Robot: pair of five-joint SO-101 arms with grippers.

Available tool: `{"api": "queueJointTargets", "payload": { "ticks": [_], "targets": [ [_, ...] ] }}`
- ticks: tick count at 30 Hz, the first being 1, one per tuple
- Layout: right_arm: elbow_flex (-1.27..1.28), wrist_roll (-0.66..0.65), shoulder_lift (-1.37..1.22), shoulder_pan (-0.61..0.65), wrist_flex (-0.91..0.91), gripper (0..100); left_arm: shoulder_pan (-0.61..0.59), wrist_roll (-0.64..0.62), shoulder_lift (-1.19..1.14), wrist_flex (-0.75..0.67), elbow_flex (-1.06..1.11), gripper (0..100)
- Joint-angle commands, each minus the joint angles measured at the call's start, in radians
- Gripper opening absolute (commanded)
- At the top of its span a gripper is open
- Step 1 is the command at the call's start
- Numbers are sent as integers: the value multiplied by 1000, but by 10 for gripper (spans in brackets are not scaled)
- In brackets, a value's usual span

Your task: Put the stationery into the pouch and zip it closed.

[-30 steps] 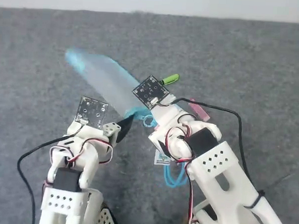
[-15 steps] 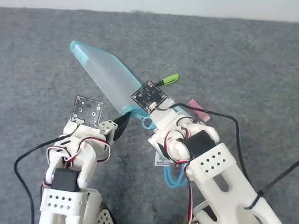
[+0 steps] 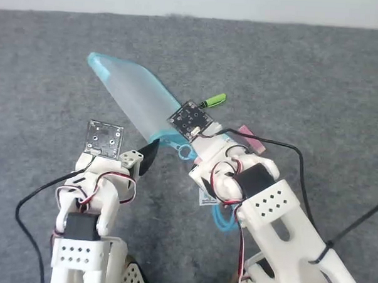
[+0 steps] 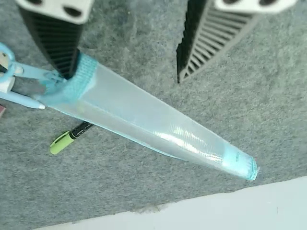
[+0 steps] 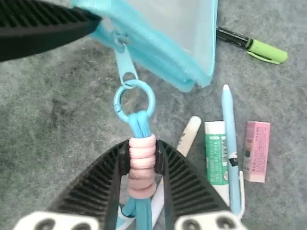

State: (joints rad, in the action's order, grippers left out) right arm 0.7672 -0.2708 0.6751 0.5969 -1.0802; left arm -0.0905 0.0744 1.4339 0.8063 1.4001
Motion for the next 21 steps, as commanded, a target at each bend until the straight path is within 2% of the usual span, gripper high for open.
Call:
{"api": "queueJointTargets", "payload": {
  "ticks": [1,8,13,17,21],
  "targets": [
    [2,-34,-7,-59,-2,6,-58,-25,14,-40,-13,291],
    [0,-40,-7,-70,-1,6,-61,-31,14,-38,-13,291],
    [-3,-41,-7,-96,-1,6,-124,-48,14,-40,-15,291],
    [-3,-37,-7,-87,-4,6,-118,-48,14,-35,-15,293],
    [-3,-34,5,-65,-10,6,-48,-44,14,-15,-15,294]
  ]
}}
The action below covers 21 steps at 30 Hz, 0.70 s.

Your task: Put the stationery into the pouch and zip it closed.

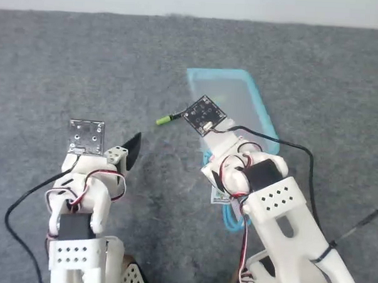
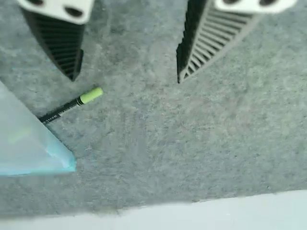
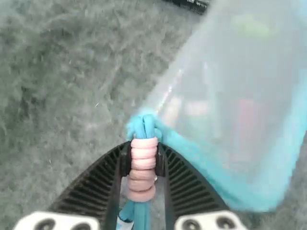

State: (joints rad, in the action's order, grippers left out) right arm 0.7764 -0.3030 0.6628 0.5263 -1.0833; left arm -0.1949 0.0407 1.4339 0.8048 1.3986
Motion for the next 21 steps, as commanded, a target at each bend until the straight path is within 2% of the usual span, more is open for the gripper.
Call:
{"api": "queueJointTargets", "payload": {
  "ticks": [1,7,12,16,21],
  "targets": [
    [-12,-2,18,5,-7,6,81,-11,14,0,-16,294],
    [-183,26,19,33,-125,6,206,-17,15,167,-119,294],
    [-399,43,19,93,-268,6,212,-17,15,201,-142,308],
    [-420,64,15,127,-288,6,216,-14,15,212,-154,363],
    [-420,69,13,131,-288,6,212,-14,94,258,-177,365]
  ]
}}
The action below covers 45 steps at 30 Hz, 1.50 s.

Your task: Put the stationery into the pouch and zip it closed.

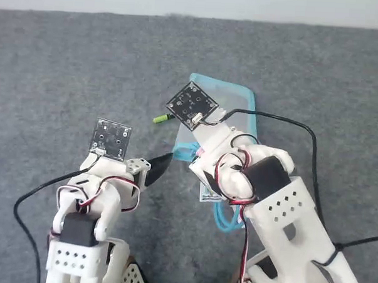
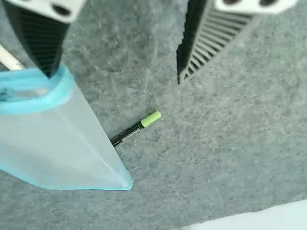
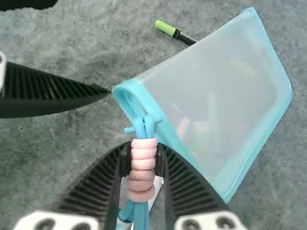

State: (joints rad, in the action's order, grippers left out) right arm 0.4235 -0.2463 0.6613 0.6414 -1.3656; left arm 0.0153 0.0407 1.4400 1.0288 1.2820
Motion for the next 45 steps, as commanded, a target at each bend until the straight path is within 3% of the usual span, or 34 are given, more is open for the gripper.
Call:
{"api": "queueJointTargets", "payload": {
  "ticks": [1,10,18,33,45],
  "targets": [
    [-68,12,19,19,-5,6,6,-12,118,41,-51,365],
    [-103,5,8,33,-8,6,11,51,305,34,71,365],
    [-114,5,15,119,-44,6,29,51,236,-31,85,365],
    [-180,-48,8,127,-88,6,26,55,133,-127,114,363],
    [-227,-109,19,351,-240,6,26,49,133,-129,114,363]
  ]
}}
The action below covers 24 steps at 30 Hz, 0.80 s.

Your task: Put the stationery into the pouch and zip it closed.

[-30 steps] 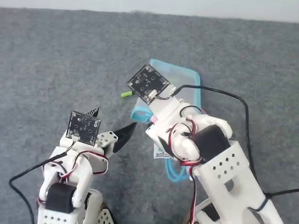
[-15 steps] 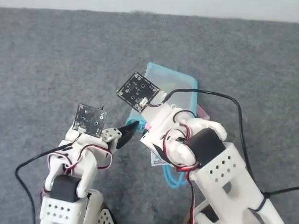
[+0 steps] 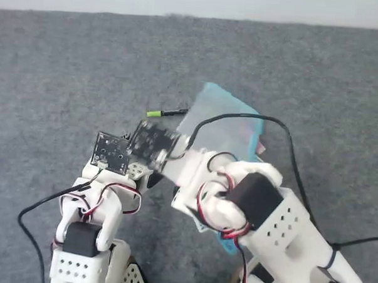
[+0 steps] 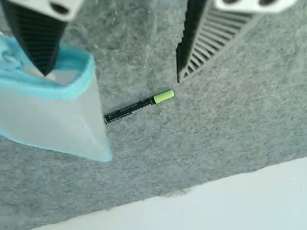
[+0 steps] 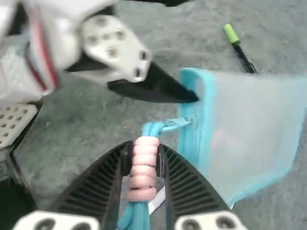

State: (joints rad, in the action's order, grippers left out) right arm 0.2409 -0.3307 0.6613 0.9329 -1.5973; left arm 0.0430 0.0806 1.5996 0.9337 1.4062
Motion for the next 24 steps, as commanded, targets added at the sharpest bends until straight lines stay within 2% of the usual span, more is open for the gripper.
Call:
{"api": "queueJointTargets", "payload": {
  "ticks": [1,11,24],
  "targets": [
    [-37,-23,19,61,-5,7,-2,9,-26,-32,-10,363],
    [14,-25,8,-2,38,7,-44,11,-26,-32,-15,363],
    [44,-52,21,16,88,7,132,11,-26,-32,39,363]
  ]
}}
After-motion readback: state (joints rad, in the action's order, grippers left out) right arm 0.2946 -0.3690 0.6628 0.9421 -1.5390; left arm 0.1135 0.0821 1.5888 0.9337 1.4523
